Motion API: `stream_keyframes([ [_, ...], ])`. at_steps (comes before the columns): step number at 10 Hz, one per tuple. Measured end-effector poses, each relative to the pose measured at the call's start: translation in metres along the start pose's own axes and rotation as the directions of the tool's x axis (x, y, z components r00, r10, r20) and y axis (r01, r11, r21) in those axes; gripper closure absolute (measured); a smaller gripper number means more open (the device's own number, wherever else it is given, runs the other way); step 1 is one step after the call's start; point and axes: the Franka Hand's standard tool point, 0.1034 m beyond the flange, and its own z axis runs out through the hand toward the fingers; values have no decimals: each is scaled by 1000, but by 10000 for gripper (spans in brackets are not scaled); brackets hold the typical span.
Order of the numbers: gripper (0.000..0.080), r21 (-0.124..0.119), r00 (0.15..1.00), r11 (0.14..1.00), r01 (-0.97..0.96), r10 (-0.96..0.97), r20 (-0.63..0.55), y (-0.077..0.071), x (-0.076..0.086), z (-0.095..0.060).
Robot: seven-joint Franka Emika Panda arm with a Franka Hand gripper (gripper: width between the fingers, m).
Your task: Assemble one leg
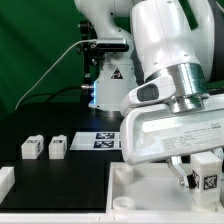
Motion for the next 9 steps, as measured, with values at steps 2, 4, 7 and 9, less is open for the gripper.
stream_keyframes([
  [2, 509, 0, 1000, 1000, 1, -1, -4, -2, 0, 0],
  [4, 428, 4, 1000, 1000, 2, -2, 6, -3, -1, 0],
  [7, 176, 5, 1000, 1000, 2, -2, 10, -3, -2, 1],
  [9, 155, 5, 1000, 1000, 1, -1, 10, -3, -2, 1],
])
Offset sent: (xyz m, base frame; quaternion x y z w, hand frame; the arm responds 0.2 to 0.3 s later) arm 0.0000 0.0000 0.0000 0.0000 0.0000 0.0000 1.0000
